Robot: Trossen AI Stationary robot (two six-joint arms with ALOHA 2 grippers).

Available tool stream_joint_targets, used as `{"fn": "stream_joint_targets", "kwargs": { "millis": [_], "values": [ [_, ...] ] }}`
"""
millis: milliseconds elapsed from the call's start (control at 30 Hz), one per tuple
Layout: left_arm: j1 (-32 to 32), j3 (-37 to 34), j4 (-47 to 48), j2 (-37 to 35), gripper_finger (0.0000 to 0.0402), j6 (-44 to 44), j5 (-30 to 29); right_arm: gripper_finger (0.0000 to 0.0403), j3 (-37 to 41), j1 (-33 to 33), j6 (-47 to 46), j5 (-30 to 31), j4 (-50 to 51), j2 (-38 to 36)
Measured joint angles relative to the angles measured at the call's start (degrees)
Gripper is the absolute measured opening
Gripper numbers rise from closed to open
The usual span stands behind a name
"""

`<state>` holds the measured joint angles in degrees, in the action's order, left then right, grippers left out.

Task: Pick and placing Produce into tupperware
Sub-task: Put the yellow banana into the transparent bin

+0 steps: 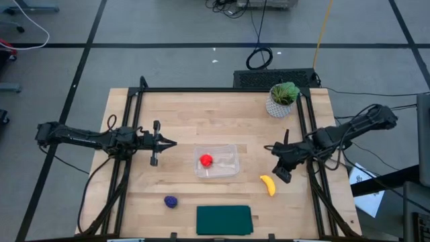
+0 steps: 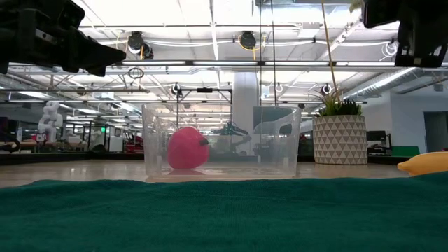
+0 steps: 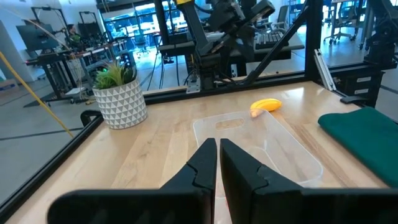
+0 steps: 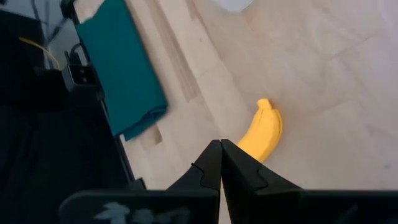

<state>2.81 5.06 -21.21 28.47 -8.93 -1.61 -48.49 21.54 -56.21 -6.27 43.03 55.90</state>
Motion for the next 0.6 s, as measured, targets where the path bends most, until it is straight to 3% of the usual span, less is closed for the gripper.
{"fn": "stream_joint_targets", "kwargs": {
  "millis": [367, 600],
  "values": [
    [0.00, 0.00, 0.01, 0.02, 0.0026, -0.02, 0.00, 0.0000, -6.16, 3.43, -1.48, 0.13, 4.06, 9.71],
    [0.01, 0.00, 0.01, 0.00, 0.0026, -0.11, 0.00, 0.0000, -6.32, 4.46, -3.44, 0.08, 4.20, 11.56]
  ]
}}
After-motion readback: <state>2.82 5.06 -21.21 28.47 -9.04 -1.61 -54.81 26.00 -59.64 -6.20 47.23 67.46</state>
